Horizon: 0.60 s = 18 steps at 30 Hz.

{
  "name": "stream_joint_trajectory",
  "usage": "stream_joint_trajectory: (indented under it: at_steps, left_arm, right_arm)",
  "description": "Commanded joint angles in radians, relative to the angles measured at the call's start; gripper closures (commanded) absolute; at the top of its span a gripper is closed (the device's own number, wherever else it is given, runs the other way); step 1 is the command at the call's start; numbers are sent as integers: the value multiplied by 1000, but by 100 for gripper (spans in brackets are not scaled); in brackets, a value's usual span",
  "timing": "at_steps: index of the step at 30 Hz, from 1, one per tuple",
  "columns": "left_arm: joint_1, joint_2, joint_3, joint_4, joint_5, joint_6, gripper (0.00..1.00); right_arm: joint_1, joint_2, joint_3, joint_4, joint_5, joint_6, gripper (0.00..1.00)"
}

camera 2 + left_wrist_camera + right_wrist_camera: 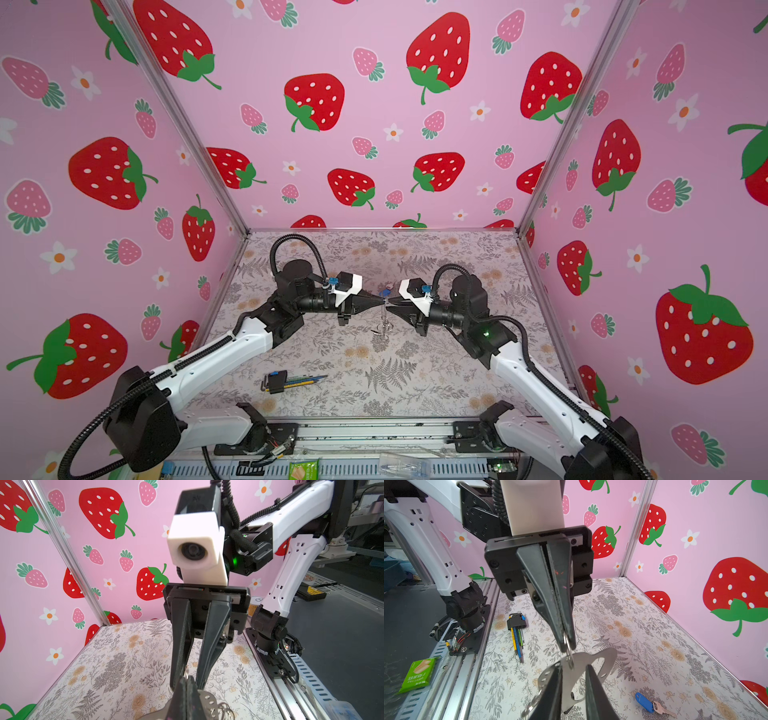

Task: Put the keys on the keyring

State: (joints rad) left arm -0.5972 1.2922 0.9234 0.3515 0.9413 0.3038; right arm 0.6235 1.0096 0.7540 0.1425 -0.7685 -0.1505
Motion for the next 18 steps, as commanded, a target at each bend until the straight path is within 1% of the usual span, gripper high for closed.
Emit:
stream_joint_trajectory:
  at_steps: [1, 5, 8, 11, 18]
  left_arm:
    - [7, 4, -4, 68, 39, -22, 100]
    - [8, 5, -4, 77, 47, -29, 100]
    - [8, 9, -5, 84, 52, -35, 100]
    - [9, 9, -6, 84, 55, -37, 100]
    - [9, 12, -5, 86, 65, -39, 100]
  right_arm:
    - [-4, 1, -19, 25, -27, 4, 78]
    - [-4, -6, -36, 39, -23, 4, 77]
    - [-4, -18, -54, 100, -20, 37, 78]
    - [-4, -30, -59, 130, -17, 44, 78]
    - [-3, -38, -53, 159, -24, 56, 78]
